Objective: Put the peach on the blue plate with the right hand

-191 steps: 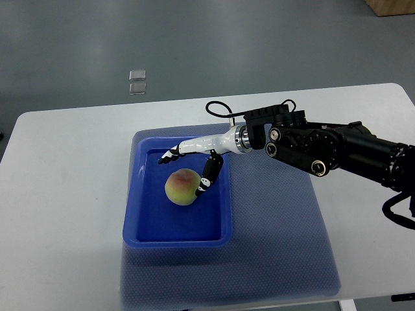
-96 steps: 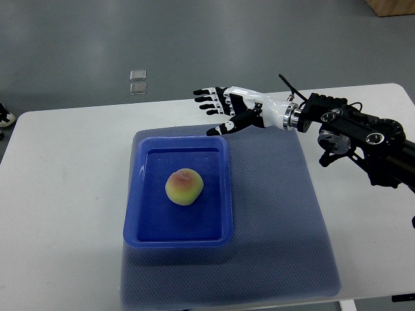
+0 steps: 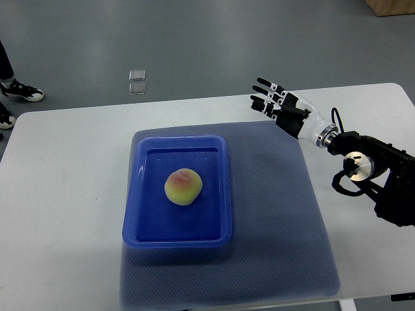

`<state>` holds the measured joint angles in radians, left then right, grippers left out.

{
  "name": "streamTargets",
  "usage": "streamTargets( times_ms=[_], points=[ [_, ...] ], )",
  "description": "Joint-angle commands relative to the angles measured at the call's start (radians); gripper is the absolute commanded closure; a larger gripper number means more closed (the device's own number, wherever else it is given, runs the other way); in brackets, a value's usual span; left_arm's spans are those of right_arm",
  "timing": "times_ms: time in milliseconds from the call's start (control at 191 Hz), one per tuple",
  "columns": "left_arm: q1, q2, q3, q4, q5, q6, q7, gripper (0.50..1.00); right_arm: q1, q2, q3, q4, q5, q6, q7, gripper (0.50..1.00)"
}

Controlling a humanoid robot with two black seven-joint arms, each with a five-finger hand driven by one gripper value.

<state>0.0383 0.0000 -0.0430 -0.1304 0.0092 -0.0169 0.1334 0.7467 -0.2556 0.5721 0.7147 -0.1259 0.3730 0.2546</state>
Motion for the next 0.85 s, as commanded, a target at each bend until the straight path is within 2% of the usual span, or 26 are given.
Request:
streamTargets(
  times_ms=[0, 188, 402, 841],
  points=[
    [0.0, 0.0, 0.0, 0.0, 0.0, 0.0, 0.0, 0.5, -0.007, 0.004, -0.001, 0.0, 0.009, -0.032, -0.002, 0.574],
    [0.0, 0.0, 0.0, 0.0, 0.0, 0.0, 0.0, 0.5, -0.01, 0.002, -0.003, 0.0, 0.057, -0.069, -0.009, 0.574],
    [0.0, 0.0, 0.0, 0.0, 0.0, 0.0, 0.0, 0.5, -0.01, -0.001, -0.012, 0.0, 0.095, -0.091, -0.072, 0.574],
    [0.0, 0.0, 0.0, 0.0, 0.0, 0.0, 0.0, 0.5, -0.013, -0.001, -0.012, 0.005, 0.083, -0.085, -0.064, 0.572]
  ],
)
